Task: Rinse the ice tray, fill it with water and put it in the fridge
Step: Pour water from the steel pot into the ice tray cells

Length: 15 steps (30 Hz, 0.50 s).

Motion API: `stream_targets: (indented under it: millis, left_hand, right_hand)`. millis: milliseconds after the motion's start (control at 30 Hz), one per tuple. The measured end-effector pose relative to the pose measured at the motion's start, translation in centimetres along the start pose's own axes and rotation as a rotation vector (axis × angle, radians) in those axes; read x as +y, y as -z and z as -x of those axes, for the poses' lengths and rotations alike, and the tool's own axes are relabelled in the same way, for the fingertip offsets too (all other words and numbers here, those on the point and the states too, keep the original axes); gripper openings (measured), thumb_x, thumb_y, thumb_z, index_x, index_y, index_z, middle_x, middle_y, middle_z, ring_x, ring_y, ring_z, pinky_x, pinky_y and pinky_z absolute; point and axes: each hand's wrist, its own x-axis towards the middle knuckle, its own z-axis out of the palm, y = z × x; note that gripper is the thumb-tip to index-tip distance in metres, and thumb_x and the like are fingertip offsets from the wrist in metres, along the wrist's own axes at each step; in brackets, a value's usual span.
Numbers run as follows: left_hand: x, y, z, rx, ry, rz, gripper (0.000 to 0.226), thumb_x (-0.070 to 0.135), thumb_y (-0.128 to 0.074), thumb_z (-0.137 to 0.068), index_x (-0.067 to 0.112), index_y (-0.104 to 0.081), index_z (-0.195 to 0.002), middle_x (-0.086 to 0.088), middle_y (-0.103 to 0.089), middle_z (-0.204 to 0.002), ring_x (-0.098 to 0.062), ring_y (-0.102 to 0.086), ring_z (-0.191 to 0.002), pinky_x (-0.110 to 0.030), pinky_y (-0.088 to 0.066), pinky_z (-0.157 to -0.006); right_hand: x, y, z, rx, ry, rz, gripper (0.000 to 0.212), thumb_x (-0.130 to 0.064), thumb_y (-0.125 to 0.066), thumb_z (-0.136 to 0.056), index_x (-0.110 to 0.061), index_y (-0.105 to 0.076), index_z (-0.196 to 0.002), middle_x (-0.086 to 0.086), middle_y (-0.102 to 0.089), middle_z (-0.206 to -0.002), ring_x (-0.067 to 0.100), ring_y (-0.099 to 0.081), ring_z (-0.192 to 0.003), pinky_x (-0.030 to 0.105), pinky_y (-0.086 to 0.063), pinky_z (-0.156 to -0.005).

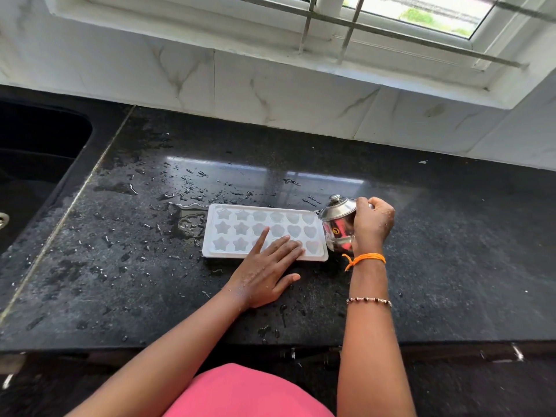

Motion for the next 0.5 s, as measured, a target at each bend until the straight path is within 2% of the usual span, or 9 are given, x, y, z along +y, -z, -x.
stream_targets:
  millis: [67,200,300,500]
  left_hand:
    - [0.0,0.0,0.0,0.001,0.002,0.001,0.056,0.047,-0.029,-0.096,0.015,-0.047,-0.137,-0.001,-0.05,-0.14,-0.021,-0.041,-0.134,-0.051,-0.009,-0.113]
    - [0.1,0.1,0.0,0.005,0.007,0.003,0.055,0.047,-0.029,-0.096,0.015,-0.049,-0.136,-0.001,-0.052,-0.138,-0.021,-0.042,-0.133,-0.051,-0.009,-0.113]
    - [0.1,0.2,0.0,0.007,0.011,0.0,0.055,0.047,-0.028,-0.096,0.015,-0.049,-0.136,-0.001,-0.052,-0.138,-0.021,-0.042,-0.133,-0.051,-0.009,-0.113]
    - [0.1,0.2,-0.1,-0.004,0.022,0.007,0.055,0.047,-0.028,-0.096,0.015,-0.048,-0.136,0.0,-0.052,-0.138,-0.02,-0.04,-0.134,-0.051,-0.008,-0.113]
  right_hand:
    - [0.0,0.2,0.0,-0.01,-0.03,-0.065,0.042,-0.003,-0.051,-0.076,-0.017,-0.027,-0.045,-0.01,-0.025,-0.04,0.011,-0.022,-0.045,0.029,-0.019,-0.047]
    - [-0.7,0.9,0.4,-0.028,-0.102,-0.193,0.041,0.003,-0.047,-0.078,-0.015,-0.026,-0.047,-0.009,-0.022,-0.026,0.007,-0.025,-0.029,0.019,-0.02,-0.034]
    - [-0.9,1.3,0.8,-0.025,-0.133,-0.252,0.042,0.005,-0.047,-0.082,-0.012,-0.028,-0.049,-0.012,-0.024,-0.024,0.004,-0.028,-0.026,0.012,-0.021,-0.029]
    - [-0.5,1.7,1.0,-0.028,-0.164,-0.362,0.045,0.005,-0.049,-0.082,-0.014,-0.028,-0.047,-0.015,-0.025,-0.026,0.001,-0.027,-0.027,0.01,-0.025,-0.031]
